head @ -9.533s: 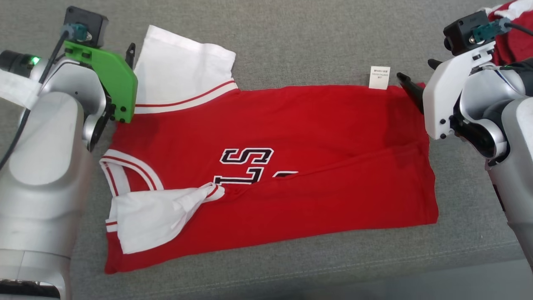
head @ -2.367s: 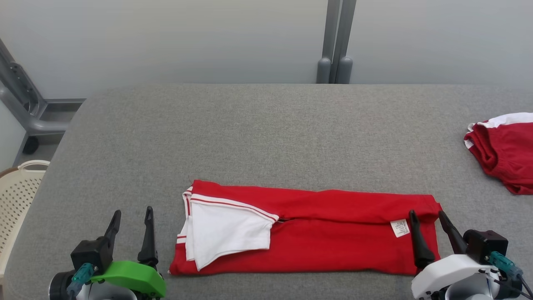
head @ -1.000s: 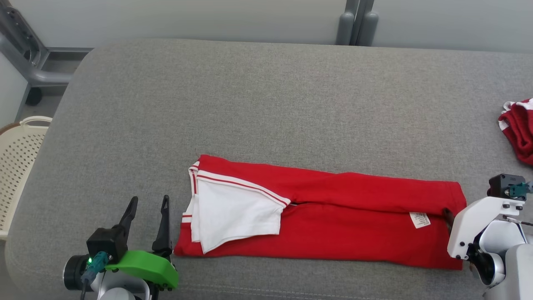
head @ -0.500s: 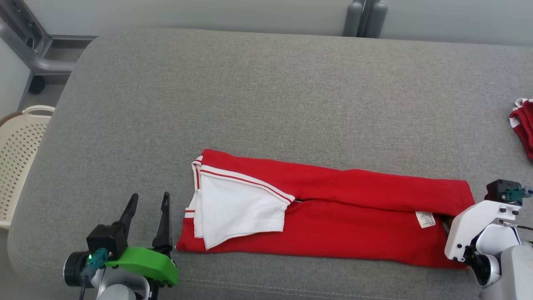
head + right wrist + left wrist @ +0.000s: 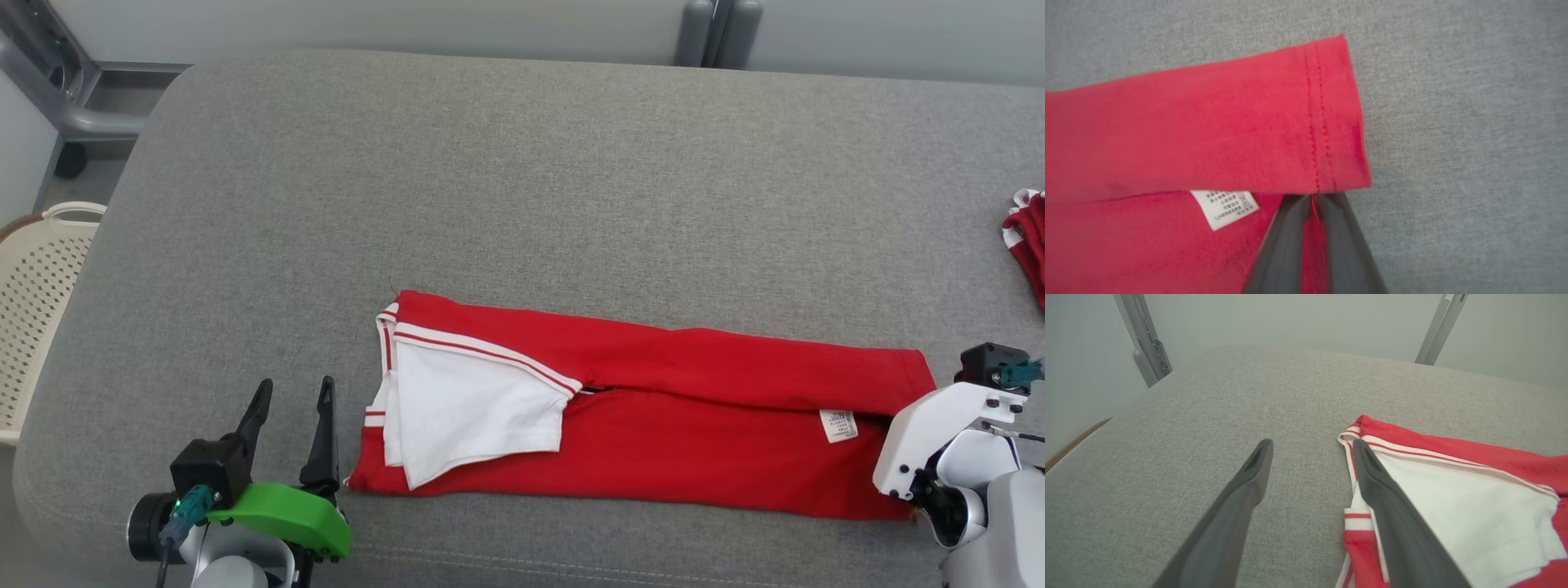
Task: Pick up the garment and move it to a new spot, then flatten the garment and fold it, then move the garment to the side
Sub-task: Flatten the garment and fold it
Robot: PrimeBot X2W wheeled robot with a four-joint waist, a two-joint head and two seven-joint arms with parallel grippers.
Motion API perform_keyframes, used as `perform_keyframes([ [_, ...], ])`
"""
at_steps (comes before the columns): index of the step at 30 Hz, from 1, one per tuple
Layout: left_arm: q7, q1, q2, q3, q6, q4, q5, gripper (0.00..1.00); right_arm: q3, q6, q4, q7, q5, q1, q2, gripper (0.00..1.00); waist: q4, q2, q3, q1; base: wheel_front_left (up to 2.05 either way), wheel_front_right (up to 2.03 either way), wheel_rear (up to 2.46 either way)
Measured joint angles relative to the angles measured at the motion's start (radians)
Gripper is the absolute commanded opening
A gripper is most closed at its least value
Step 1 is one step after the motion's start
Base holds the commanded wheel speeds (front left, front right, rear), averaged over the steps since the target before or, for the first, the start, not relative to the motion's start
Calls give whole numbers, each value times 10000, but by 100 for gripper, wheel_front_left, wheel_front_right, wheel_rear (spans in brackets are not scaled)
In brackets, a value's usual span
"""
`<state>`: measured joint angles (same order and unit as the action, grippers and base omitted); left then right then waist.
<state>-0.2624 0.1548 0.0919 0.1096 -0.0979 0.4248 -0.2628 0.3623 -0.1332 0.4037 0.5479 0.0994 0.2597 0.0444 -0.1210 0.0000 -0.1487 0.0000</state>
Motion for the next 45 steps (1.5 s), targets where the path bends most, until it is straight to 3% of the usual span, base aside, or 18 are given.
perform_keyframes([
  [7, 0, 1, -21, -36, -6, 8, 29, 100, 721, 6, -109, -96, -63, 123, 2, 0, 102, 0, 69, 0, 0, 0, 0],
  [19, 0, -7, -67, -67, -65, 13, 56, 100, 2573, 13, -1337, 92, -876, 61, 25, 0, 393, 1, 170, 0, 0, 0, 0],
  [27, 0, -8, -67, -117, -79, -40, 100, 100, 3183, 15, -2069, 493, -1287, 73, 35, 0, 494, 1, 262, 0, 0, 0, 0],
  [33, 0, -69, -94, -107, -88, -4, 132, 100, 2387, 17, -2280, 874, -1235, -139, 44, 0, 491, 1, 487, 0, 0, 0, 0],
  [45, 0, -385, -198, 31, -153, 142, 96, 100, -527, 19, -2571, 1476, -652, -696, 46, 0, 333, 1, 989, 0, 0, 0, 0],
])
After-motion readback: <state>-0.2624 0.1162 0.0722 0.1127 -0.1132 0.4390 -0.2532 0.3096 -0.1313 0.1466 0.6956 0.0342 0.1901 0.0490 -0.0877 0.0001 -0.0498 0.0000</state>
